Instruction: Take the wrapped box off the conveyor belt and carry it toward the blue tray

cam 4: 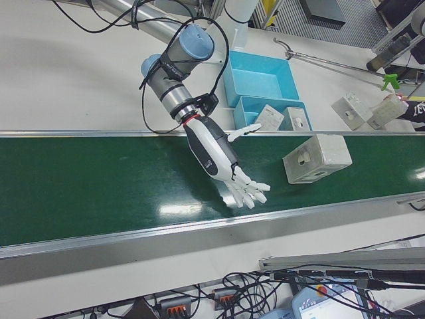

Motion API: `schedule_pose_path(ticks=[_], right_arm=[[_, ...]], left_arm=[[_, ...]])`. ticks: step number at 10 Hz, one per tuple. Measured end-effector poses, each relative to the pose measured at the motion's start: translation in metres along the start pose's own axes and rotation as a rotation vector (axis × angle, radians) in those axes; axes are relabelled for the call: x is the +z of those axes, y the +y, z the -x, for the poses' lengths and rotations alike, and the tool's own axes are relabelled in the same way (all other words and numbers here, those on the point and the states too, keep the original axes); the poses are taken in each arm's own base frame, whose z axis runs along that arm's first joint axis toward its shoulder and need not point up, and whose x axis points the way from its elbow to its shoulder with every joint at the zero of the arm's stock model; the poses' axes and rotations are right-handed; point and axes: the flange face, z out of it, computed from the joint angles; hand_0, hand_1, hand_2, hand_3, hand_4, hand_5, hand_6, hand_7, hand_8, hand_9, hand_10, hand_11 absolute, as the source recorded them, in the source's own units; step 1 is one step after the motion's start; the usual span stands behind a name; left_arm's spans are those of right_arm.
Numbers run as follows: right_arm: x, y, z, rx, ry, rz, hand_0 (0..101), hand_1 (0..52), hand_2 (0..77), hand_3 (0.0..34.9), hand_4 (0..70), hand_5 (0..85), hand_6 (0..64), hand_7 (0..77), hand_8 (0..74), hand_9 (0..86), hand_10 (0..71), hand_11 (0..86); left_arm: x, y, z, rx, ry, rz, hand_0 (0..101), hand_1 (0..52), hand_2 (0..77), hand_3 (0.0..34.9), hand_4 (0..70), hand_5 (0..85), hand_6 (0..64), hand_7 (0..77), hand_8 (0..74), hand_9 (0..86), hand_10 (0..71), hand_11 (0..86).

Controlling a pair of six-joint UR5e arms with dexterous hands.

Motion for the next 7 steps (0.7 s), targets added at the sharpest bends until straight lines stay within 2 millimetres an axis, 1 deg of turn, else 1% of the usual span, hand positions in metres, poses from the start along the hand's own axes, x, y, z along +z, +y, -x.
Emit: schedule_pose_path(ticks=[7], right_arm=[[-0.0015,-0.0029,-0.0049,-0.005,0.008,-0.006,48,15.3,9.3,0.0,8.7,18.5,2.2,3.3,1.6,4.9,0.0,1.1]], left_arm=[[0.0,0.0,0.0,0.0,0.0,0.0,0,0.0,0.5,0.0,0.0,1.1,0.5,0.5,0.5,0.0,0.5,0.5]])
